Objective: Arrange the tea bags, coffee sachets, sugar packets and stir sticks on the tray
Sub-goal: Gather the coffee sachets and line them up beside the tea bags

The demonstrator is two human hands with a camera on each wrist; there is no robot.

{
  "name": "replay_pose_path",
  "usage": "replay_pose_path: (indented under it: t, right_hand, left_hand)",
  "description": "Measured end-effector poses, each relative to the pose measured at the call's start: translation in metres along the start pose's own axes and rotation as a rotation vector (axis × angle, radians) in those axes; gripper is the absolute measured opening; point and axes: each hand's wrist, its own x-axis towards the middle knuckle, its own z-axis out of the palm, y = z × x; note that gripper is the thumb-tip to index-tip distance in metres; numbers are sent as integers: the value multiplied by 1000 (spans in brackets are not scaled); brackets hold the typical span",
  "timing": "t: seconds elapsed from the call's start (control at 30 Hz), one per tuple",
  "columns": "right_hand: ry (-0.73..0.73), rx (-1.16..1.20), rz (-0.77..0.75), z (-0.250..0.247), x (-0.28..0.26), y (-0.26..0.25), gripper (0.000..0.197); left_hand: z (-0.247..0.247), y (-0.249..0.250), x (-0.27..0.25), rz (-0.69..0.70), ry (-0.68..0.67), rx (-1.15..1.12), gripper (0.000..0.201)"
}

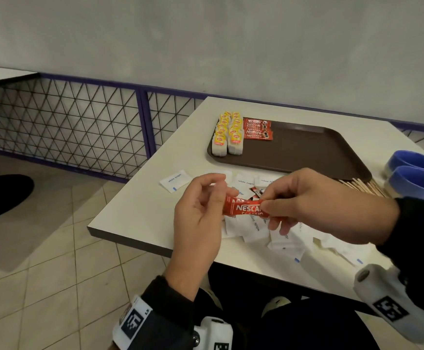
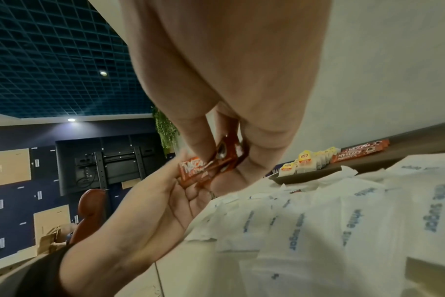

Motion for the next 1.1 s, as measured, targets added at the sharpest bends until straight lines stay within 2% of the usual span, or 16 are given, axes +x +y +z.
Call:
replay_pose_path:
  t: [0.07,0.23,0.5,0.57,0.73,0.97,1.1]
  right_hand:
    - [58,-55,-41,-3,1,-1,16]
    - [96,-84,-124,-5,1,4,11]
    - [120,-142,-169,-1,10,8,2]
    - [117,-143,-182,1,10,9,7]
    - [146,-77,-172,3,16,12,26]
    - [121,-157,-105,-2,19,12,15]
    - [122,-324,-146,-6,20,9,17]
  left_hand:
    - [0,3,2,-45,-76,-50,32]
    - [0,-4,5,-79,-152,-55,39]
    - [-2,-7,8,-62,-136,-66,21]
    - [-3,-9,7,-58,-134,-47,18]
    - [-4,-9,7,-59,-127,-78,23]
    - [-3,-8,6,-50,-89,-47,23]
    - [-3,-5,3,-48,-83,5,21]
